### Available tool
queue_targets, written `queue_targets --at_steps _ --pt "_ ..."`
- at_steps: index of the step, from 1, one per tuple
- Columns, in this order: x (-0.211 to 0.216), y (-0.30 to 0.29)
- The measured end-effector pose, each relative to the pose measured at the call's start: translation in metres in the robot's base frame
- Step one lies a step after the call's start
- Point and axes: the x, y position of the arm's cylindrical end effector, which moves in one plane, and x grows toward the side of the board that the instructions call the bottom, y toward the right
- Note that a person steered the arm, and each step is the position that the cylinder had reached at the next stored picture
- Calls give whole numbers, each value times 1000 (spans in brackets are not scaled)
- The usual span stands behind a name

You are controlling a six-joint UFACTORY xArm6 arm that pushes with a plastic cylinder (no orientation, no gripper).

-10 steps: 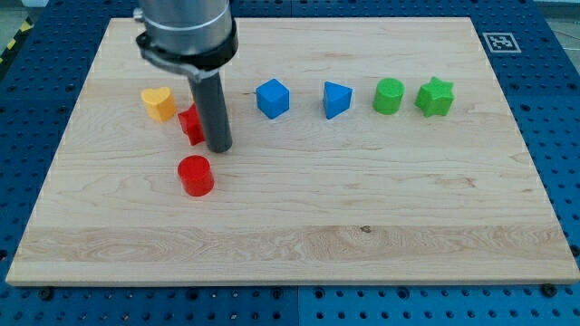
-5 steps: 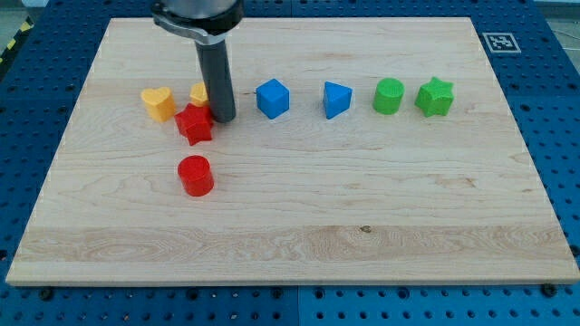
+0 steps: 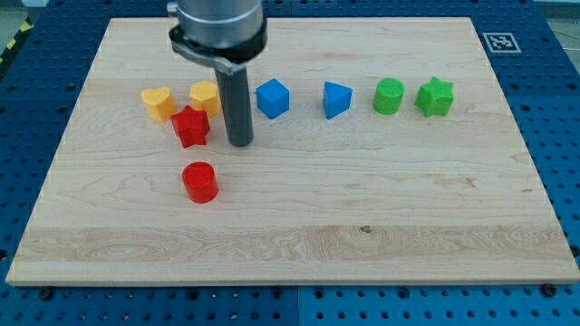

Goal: Move the red star to the left of the yellow heart

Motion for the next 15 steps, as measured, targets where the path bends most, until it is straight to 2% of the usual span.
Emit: queue_targets --at_steps 2,4,5,7,11,15 --pt "-14 -41" --pt "18 -85" --pt "18 -104" --pt "40 -119" --pt "15 -175" --pt "3 -181"
